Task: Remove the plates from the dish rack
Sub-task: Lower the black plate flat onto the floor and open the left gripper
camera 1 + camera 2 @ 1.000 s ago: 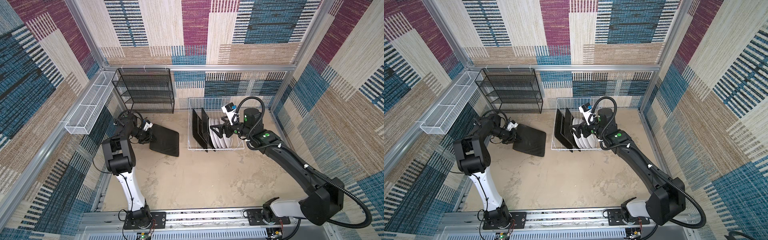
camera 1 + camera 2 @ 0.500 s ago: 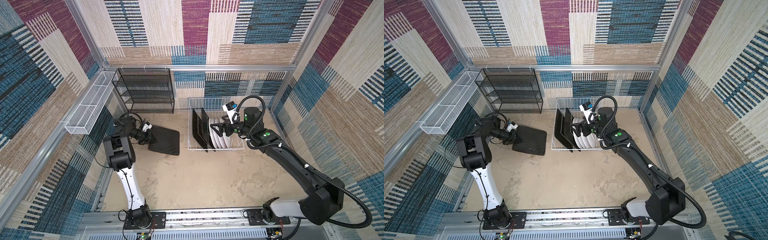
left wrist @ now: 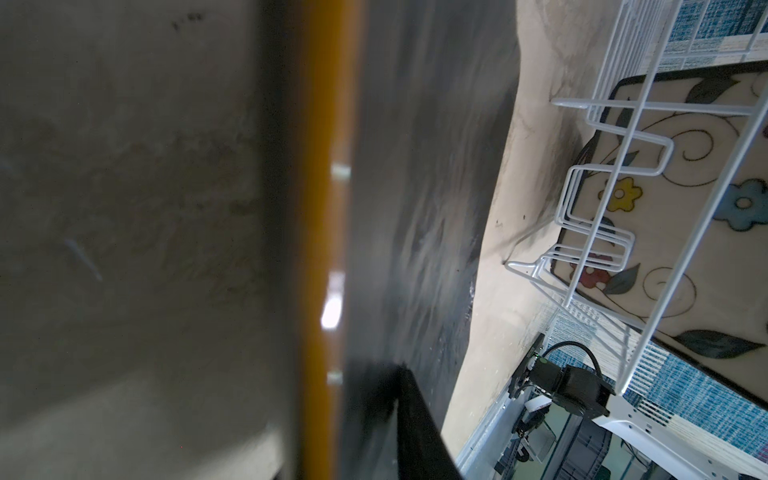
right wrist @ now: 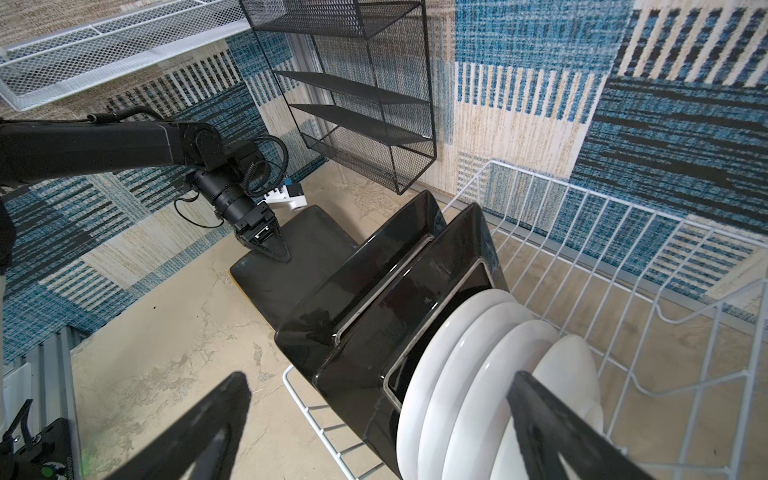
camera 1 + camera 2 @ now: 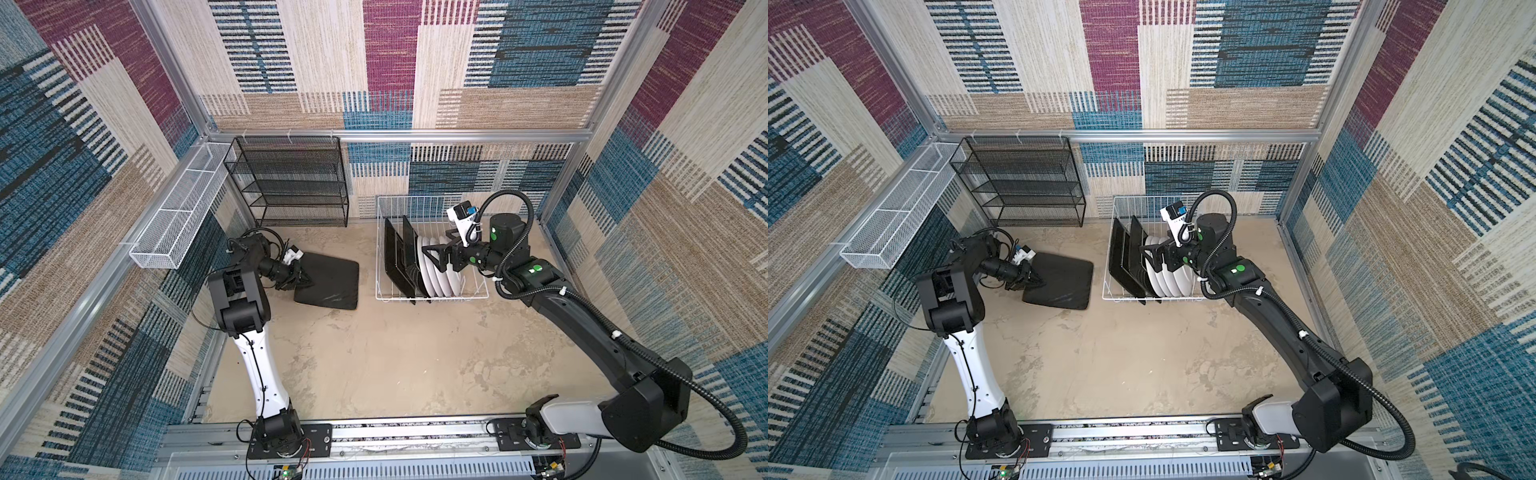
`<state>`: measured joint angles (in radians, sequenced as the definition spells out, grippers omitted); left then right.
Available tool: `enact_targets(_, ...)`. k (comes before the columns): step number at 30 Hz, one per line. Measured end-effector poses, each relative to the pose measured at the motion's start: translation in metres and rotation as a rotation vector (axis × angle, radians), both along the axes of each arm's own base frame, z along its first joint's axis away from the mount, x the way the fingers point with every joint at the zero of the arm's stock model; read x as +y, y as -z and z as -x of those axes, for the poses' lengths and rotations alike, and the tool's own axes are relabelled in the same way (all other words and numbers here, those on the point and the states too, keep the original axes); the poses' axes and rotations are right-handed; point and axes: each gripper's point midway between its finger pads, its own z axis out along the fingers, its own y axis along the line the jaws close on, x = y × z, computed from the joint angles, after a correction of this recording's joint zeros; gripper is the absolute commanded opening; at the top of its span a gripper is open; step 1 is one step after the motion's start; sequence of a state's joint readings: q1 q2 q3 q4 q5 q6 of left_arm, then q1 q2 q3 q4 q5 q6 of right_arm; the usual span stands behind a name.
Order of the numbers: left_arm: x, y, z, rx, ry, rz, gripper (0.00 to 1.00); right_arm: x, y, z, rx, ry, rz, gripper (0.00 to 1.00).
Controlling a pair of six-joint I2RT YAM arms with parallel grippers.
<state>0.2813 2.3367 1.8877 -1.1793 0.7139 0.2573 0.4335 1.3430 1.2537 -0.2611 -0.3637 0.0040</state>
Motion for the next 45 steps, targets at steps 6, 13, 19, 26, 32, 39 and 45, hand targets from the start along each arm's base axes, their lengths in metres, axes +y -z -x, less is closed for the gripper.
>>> enact_targets(6, 0.002, 0.005, 0.001, 0.01, 0.0, 0.004, 0.27, -0.001, -0.003, 0.001, -0.003, 0.006, 0.001, 0.99)
enact_targets(13, 0.024, 0.025, 0.006, 0.065, -0.005, -0.133, 0.35, -0.004, -0.007, 0.004, 0.0, 0.012, 0.005, 0.99)
enact_targets(19, 0.034, 0.025, 0.006, 0.088, -0.021, -0.196, 0.37, -0.007, -0.005, 0.004, 0.003, 0.031, 0.015, 0.99)
enact_targets(26, 0.035, 0.025, 0.006, 0.101, -0.043, -0.202, 0.44, -0.009, -0.003, 0.002, 0.002, 0.046, 0.021, 0.99)
enact_targets(32, 0.044, 0.021, 0.01, 0.115, -0.06, -0.263, 0.56, -0.011, 0.001, 0.003, 0.008, 0.048, 0.025, 0.99)
enact_targets(39, 0.068, 0.013, 0.017, 0.117, -0.098, -0.433, 0.65, -0.013, 0.008, 0.005, 0.021, 0.06, 0.027, 0.99)
enact_targets(45, 0.059, -0.043, 0.016, 0.002, -0.13, -0.491, 0.73, -0.018, 0.007, 0.005, 0.015, 0.089, 0.02, 0.99)
